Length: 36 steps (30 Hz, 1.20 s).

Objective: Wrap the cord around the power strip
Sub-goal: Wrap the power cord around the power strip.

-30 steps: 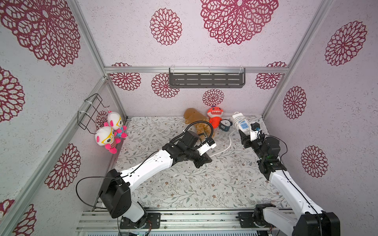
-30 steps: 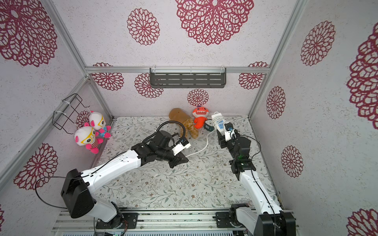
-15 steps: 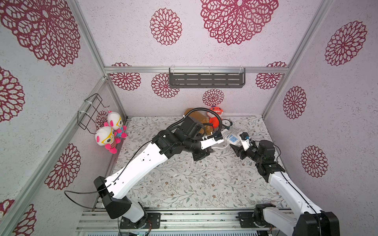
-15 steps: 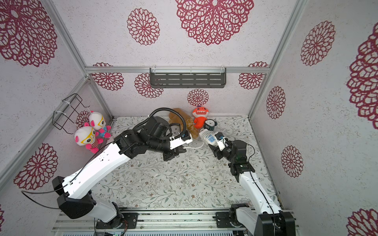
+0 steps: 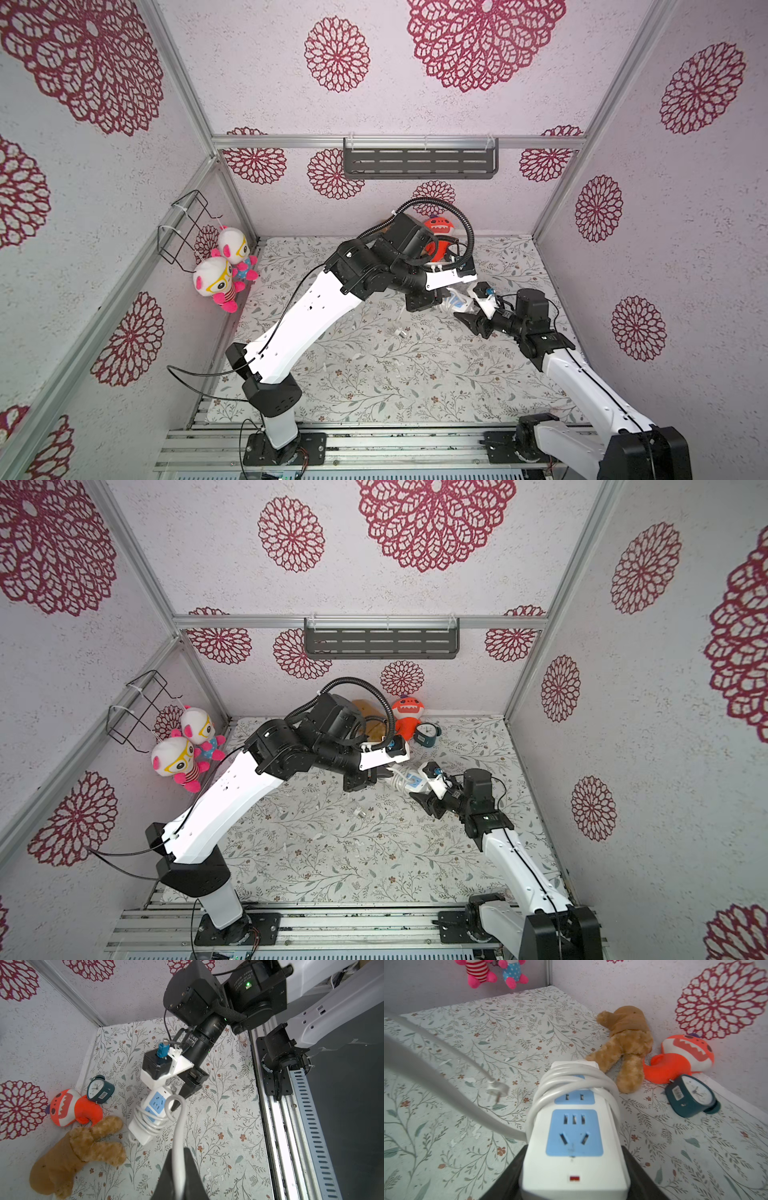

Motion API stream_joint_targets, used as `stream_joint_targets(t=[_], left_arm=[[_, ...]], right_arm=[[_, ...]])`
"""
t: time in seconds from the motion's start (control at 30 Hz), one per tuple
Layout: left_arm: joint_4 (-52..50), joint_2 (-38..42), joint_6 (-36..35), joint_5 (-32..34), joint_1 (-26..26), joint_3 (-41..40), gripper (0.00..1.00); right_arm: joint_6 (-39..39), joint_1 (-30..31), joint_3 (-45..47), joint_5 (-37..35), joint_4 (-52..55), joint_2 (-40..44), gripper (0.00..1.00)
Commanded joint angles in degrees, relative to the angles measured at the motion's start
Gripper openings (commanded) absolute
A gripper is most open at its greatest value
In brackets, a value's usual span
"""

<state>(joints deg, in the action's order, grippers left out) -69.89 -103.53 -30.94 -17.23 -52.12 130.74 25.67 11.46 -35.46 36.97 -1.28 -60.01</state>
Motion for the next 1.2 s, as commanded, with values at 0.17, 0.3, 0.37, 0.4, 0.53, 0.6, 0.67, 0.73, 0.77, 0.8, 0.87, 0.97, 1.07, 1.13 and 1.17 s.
stream_joint_targets(t=[0.17,0.3,0.37,0.4,0.53,0.6,0.67,0.73,0.77,0.8,0.87,0.97,1.07,1.13,1.17], left_arm=[[0.7,-4.5,-2.9,-2.0,4.3,10.5,0.00],[3.3,-4.7,-2.0,-3.8,8.7,11.6,0.00],[4.0,-5.0,-1.8,-4.4,10.7,12.0,0.00],[4.3,-5.2,-1.6,-4.7,11.7,12.2,0.00],[5.6,-5.8,-0.4,-5.7,15.2,12.4,0.00],[6.6,-6.2,0.0,-6.4,16.7,12.4,0.00],[7.8,-6.8,0.4,-6.8,17.8,12.6,0.00],[8.9,-7.6,1.2,-8.1,19.1,12.8,0.00],[9.5,-8.1,1.9,-9.1,19.8,12.8,0.00],[9.9,-8.4,2.4,-9.8,20.5,12.7,0.00],[10.3,-10.8,3.5,-10.8,21.8,12.3,0.00],[11.9,-12.4,5.5,-13.6,24.4,10.7,0.00],[13.8,-14.0,7.7,-16.7,26.6,9.6,0.00],[14.1,-15.2,8.6,-17.7,27.1,9.2,0.00],[14.2,-15.7,8.8,-18.3,27.3,8.8,0.00]], right_arm=[[5.3,6.1,4.1,11.3,-3.9,3.4,0.20],[3.7,8.2,6.7,13.9,-7.8,5.2,0.20],[2.6,9.0,7.9,15.1,-9.9,6.3,0.20],[1.7,9.3,8.5,15.4,-11.2,7.0,0.20],[-1.9,9.7,10.8,16.2,-16.1,9.6,0.20],[-4.0,10.0,11.8,16.7,-18.6,10.5,0.19],[-5.5,10.3,12.2,17.6,-20.1,10.7,0.19],[-7.6,10.7,12.5,18.4,-22.7,10.9,0.19],[-9.5,11.0,13.0,18.7,-25.7,11.2,0.19],[-11.6,11.1,13.5,19.0,-28.7,11.6,0.19],[-15.1,11.1,14.1,19.3,-34.0,12.4,0.20],[-18.9,11.2,13.6,20.0,-37.9,12.8,0.20],[-23.5,11.6,13.3,21.1,-43.2,12.3,0.20],[-26.7,12.0,13.5,21.0,-48.1,11.9,0.20],[-28.7,12.1,13.7,20.6,-51.0,11.7,0.20]])
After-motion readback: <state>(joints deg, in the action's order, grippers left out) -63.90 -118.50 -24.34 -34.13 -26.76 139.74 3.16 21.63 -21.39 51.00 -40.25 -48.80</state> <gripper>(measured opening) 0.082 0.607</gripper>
